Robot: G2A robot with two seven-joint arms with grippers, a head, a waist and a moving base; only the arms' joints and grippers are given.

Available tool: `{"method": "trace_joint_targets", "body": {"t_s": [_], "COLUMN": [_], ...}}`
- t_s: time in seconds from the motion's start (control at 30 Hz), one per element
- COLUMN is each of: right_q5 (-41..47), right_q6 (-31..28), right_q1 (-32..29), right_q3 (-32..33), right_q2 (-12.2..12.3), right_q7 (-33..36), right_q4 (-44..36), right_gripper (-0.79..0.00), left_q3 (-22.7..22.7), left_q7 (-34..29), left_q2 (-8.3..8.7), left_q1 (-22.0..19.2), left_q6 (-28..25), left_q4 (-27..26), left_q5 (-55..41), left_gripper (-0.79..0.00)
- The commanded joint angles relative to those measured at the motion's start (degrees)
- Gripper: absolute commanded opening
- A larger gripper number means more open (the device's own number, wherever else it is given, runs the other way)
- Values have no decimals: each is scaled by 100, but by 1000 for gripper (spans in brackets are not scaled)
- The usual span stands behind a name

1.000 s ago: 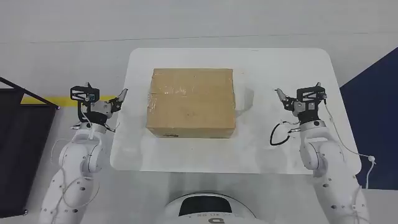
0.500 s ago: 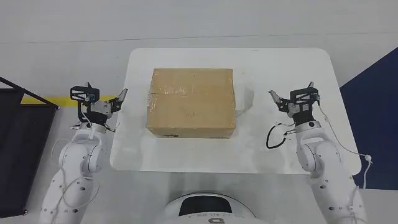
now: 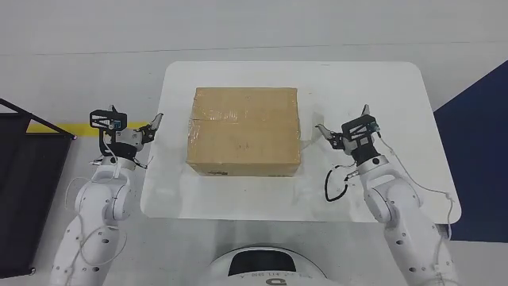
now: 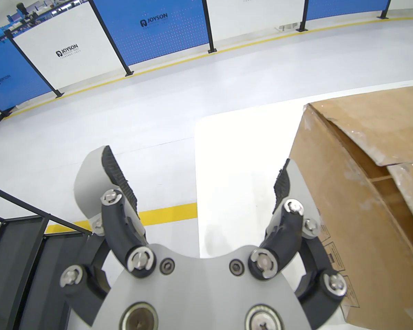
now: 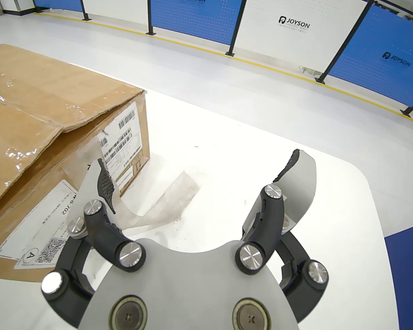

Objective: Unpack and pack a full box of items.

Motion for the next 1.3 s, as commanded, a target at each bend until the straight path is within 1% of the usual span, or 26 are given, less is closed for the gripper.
{"method": "trace_joint_targets", "body": {"t_s": [0.0,0.03,0.17,0.37,0.5,0.53,0.6,0.73,0.8,0.9,0.97,1.0,1.2,1.27], "right_q5": [201,287,379,243,271,375,619,1176,1320,1186,1029,995,889,953], "right_q6": [-354,-540,-714,-741,-973,-1125,-1615,-2891,-3505,-4496,-4908,-5060,-5073,-5073], "right_q1": [9,28,283,611,646,623,568,472,468,566,616,631,652,678], "right_q3": [-25,24,-129,-483,-614,-582,-466,-96,66,129,117,115,-77,-14], "right_q2": [5,14,0,-37,-43,-36,-5,88,140,224,262,275,404,447], "right_q7": [-126,-154,34,339,253,179,33,-188,-178,146,221,178,-201,-384], "right_q4": [30,88,322,529,525,517,502,566,639,723,747,773,865,987], "right_gripper": [0,0,0,0,0,0,0,0,0,0,0,0,0,0], "left_q3": [0,0,0,0,0,0,0,0,0,0,0,0,0,0], "left_q7": [0,0,0,0,0,0,0,0,0,0,0,0,0,0], "left_q2": [0,0,0,0,0,0,0,0,0,0,0,0,0,0], "left_q1": [0,0,0,0,0,0,0,0,0,0,0,0,0,0], "left_q6": [0,0,0,0,0,0,0,0,0,0,0,0,0,0], "left_q4": [0,0,0,0,0,0,0,0,0,0,0,0,0,0], "left_q5": [0,0,0,0,0,0,0,0,0,0,0,0,0,0], "left_gripper": [0,0,0,0,0,0,0,0,0,0,0,0,0,0]}}
